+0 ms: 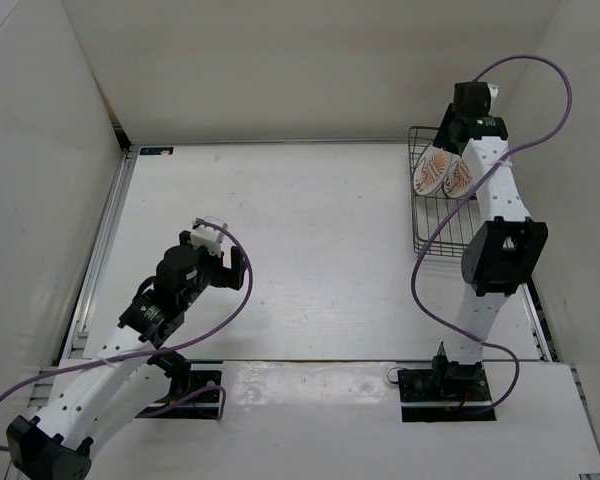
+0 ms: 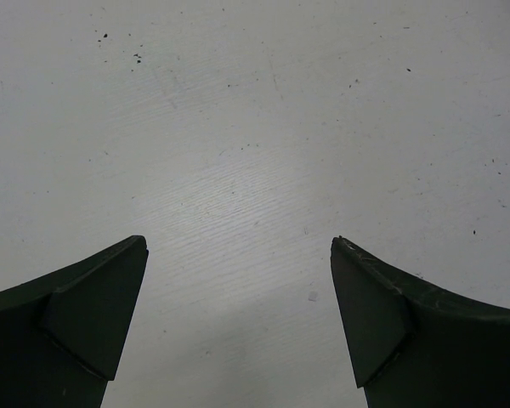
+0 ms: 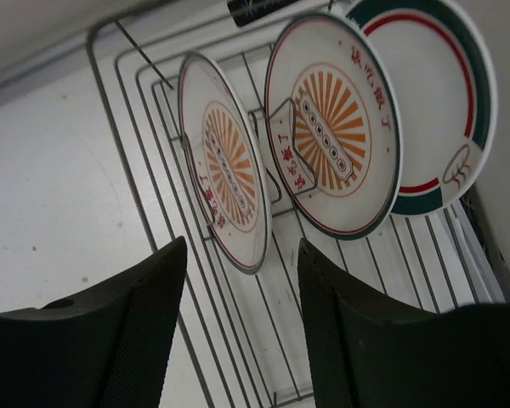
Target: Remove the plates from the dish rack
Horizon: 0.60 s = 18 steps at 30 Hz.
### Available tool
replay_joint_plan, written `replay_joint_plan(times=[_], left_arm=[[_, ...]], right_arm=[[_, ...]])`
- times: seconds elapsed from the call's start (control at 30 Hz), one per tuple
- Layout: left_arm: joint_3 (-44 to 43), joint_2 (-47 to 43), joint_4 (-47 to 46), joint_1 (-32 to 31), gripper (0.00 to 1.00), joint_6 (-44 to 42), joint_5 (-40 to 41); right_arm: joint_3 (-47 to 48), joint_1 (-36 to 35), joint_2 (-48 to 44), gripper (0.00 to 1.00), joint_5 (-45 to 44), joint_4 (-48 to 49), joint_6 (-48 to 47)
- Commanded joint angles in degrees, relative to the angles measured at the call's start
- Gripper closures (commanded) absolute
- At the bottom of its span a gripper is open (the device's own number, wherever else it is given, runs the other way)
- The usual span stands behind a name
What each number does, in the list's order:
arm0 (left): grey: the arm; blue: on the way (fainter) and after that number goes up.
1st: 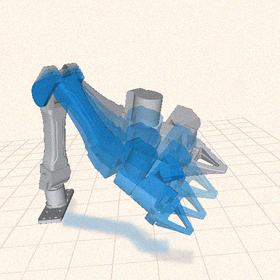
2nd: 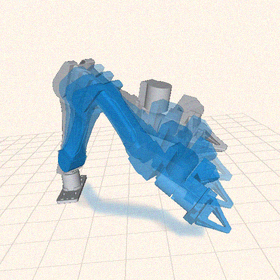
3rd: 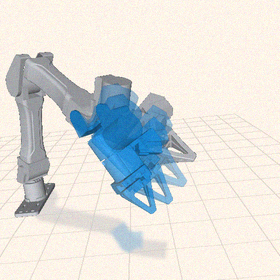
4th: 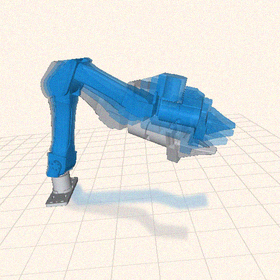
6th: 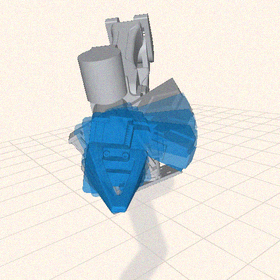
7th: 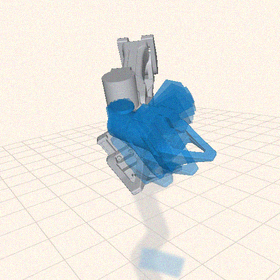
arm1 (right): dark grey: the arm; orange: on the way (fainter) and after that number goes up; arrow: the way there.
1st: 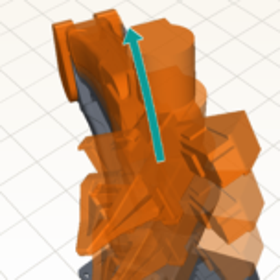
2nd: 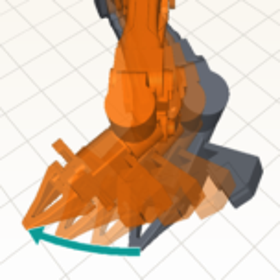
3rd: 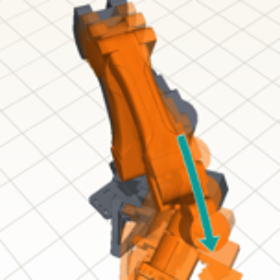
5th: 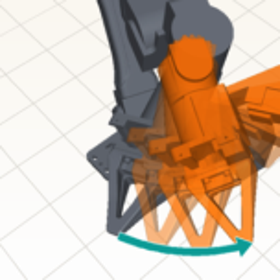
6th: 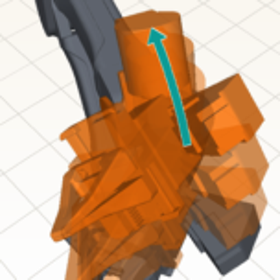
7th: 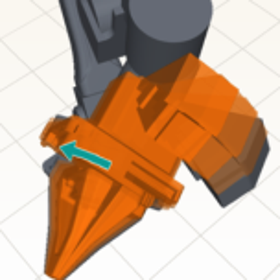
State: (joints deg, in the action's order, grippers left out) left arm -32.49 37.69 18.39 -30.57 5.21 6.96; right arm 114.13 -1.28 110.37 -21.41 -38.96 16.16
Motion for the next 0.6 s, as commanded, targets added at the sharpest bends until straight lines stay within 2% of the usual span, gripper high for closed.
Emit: replay_joint_plan(times=[0.0, 0.1, 0.33, 0.4, 0.57], left_arm=[[-0.47, 0.19, -0.38, -0.28, 0.0, 0.24, -0.02], [-0.64, 0.36, -0.72, -0.19, 0.0, 0.24, 0.51], [-1.35, 1.42, 0.42, -0.2, 0.0, -0.2, 1.12], [-1.52, 1.42, 0.24, -0.28, 0.0, -0.2, 1.39], [-1.87, 1.95, 1.03, -0.19, 0.0, -0.55, 1.04]], right_arm=[[4.77, 0.66, 2.56, 0.43, 0.58, -4.79, -1.93], [6.72, 0.66, 5.91, 0.44, 1.89, -7.18, -2.27], [4.88, 2.86, 9.52, 0.51, 1.63, -8.15, -1.93], [4.44, 2.95, 9.95, 0.57, 1.72, -7.89, -2.19], [3.56, 3.56, 10.74, 0.63, 3.82, -7.36, -3.41]])
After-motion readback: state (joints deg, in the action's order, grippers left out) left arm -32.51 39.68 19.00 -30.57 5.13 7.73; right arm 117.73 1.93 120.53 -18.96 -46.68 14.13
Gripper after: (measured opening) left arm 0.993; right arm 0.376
